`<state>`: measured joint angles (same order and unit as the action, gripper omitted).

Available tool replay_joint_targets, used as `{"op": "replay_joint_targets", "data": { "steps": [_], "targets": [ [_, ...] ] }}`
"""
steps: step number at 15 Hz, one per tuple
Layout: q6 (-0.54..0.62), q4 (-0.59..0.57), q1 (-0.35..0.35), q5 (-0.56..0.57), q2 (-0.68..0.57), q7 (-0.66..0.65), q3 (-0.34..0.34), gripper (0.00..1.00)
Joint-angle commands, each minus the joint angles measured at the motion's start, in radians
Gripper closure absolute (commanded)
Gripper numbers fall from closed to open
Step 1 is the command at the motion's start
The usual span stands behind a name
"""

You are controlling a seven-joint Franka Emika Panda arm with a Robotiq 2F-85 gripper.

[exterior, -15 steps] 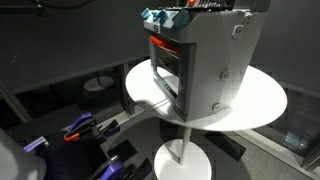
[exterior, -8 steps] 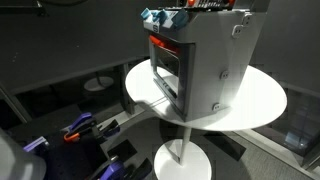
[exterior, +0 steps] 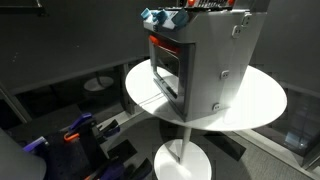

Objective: Push the bottom orange button on the right side of the stove

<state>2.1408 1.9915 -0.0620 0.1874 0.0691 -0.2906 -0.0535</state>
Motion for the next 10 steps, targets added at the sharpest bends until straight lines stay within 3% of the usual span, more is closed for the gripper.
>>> {"op": "replay_joint_targets", "data": {
  "steps": [1, 5, 10],
  "targets": [
    [-0.150, 0.028, 0.006, -0.085, 0.083, 0.064, 0.002, 0.00],
    [-0.315, 0.032, 0.010, -0.151, 0.149, 0.112, 0.001, 0.00],
    [-0.454, 0.052, 0.008, -0.148, 0.245, 0.138, 0.007, 0.00]
  ]
}}
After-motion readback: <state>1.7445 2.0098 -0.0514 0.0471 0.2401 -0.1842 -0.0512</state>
